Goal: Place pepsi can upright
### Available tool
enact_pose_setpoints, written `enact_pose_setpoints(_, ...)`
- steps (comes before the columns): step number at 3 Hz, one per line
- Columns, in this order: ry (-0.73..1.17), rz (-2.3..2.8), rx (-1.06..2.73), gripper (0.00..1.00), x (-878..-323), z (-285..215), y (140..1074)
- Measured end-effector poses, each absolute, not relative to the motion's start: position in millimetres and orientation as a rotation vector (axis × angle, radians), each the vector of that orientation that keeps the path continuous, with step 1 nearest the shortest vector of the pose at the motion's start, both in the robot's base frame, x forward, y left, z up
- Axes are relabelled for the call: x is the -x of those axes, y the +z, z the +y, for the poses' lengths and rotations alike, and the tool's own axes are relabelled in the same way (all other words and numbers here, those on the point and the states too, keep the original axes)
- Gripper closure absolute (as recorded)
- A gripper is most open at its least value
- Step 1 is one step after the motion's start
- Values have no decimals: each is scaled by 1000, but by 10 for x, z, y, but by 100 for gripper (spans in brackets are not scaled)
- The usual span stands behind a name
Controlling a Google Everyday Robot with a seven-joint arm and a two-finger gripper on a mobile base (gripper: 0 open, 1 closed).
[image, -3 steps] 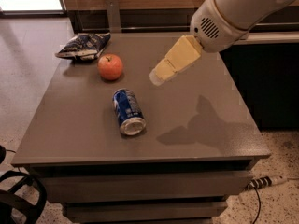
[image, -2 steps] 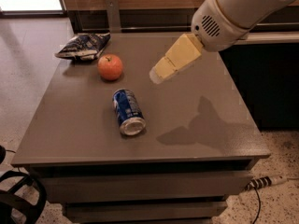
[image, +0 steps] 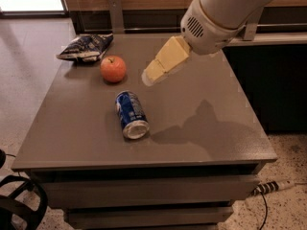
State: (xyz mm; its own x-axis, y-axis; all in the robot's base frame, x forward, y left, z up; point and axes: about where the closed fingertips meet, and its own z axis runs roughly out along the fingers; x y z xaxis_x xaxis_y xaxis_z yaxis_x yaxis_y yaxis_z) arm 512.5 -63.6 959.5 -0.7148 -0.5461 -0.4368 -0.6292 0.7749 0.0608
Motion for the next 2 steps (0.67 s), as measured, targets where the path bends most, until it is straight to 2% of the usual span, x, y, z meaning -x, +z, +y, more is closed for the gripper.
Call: enact_pose_setpoints(2, 225, 2802, 717, 0, -5219, -265, 9212)
